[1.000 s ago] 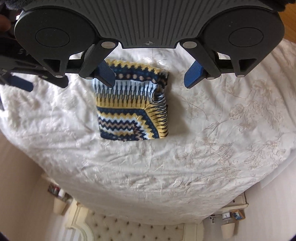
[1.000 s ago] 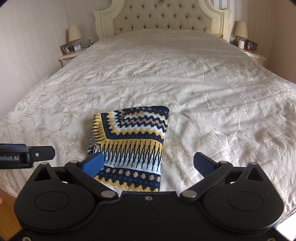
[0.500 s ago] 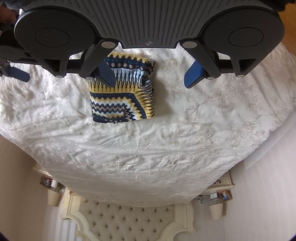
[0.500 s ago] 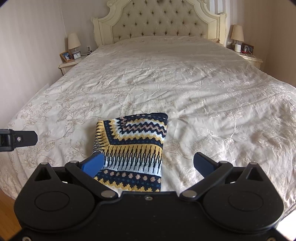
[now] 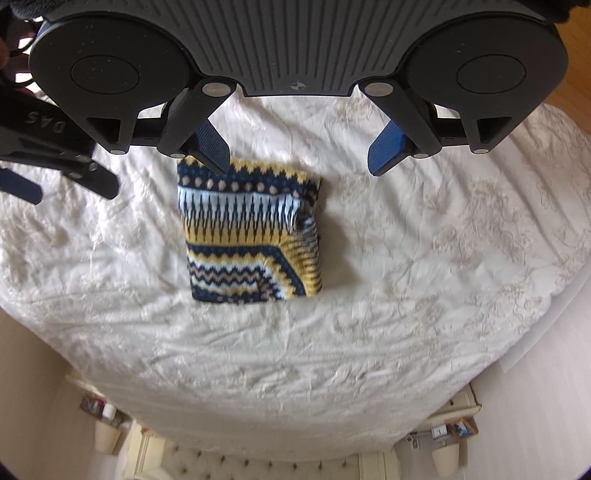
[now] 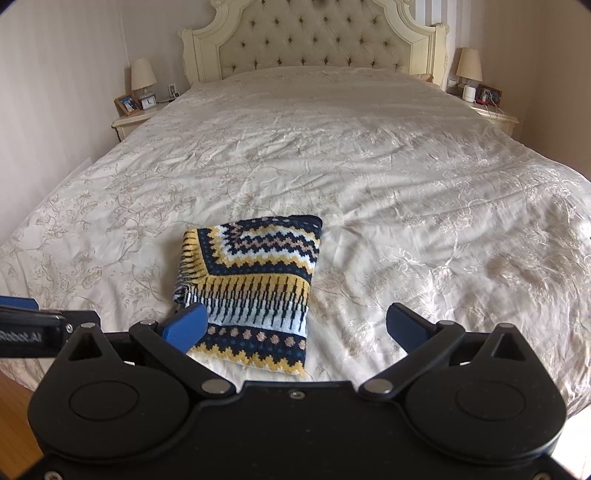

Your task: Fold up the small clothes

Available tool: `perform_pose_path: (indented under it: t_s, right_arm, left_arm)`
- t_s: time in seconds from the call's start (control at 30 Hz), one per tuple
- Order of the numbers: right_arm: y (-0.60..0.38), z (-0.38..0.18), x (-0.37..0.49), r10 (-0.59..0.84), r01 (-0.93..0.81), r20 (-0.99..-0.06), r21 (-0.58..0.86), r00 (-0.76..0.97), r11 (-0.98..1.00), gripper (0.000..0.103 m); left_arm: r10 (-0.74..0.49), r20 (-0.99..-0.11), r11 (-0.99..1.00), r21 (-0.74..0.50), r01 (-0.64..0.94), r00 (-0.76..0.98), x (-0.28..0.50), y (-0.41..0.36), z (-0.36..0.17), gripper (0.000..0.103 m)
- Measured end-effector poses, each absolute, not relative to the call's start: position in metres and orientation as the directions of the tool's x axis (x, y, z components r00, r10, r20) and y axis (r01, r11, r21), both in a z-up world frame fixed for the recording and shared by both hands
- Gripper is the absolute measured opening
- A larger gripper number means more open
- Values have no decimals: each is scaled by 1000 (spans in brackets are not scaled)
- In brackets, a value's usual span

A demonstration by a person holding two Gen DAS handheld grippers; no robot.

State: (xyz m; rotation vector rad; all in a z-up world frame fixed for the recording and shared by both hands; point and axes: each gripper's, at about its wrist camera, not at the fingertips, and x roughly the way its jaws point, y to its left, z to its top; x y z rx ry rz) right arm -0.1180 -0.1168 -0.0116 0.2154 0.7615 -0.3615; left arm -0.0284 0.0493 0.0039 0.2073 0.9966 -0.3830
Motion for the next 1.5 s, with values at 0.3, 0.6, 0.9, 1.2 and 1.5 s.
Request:
perform_pose_path:
  t_s: [0.3, 0.6, 0.9, 1.2, 1.5]
  right_arm:
    - [-121, -17, -123, -249, 399, -731, 34, 635, 916, 103]
    - [-120, -16, -126, -239, 385, -734, 34, 636, 922, 103]
    - [-128, -17, -138, -232, 402, -737, 58, 635, 914, 103]
    - [-136, -11, -143, -240, 435, -718, 96, 653, 895, 103]
    - [-135, -12, -138, -243, 446, -714, 109, 657, 888, 103]
  left_arm:
    - [-189, -889, 922, -14, 387, 418, -31, 50, -17, 82]
    - [-176, -906, 923, -17, 385, 384, -38, 45, -25, 75]
    - [-140, -921, 926, 8, 378, 363, -41, 42, -30, 74]
    - [-128, -911, 913, 46, 405, 393, -40, 34, -18, 75]
    - [-154, -910, 905, 27, 425, 385, -33, 32, -19, 75]
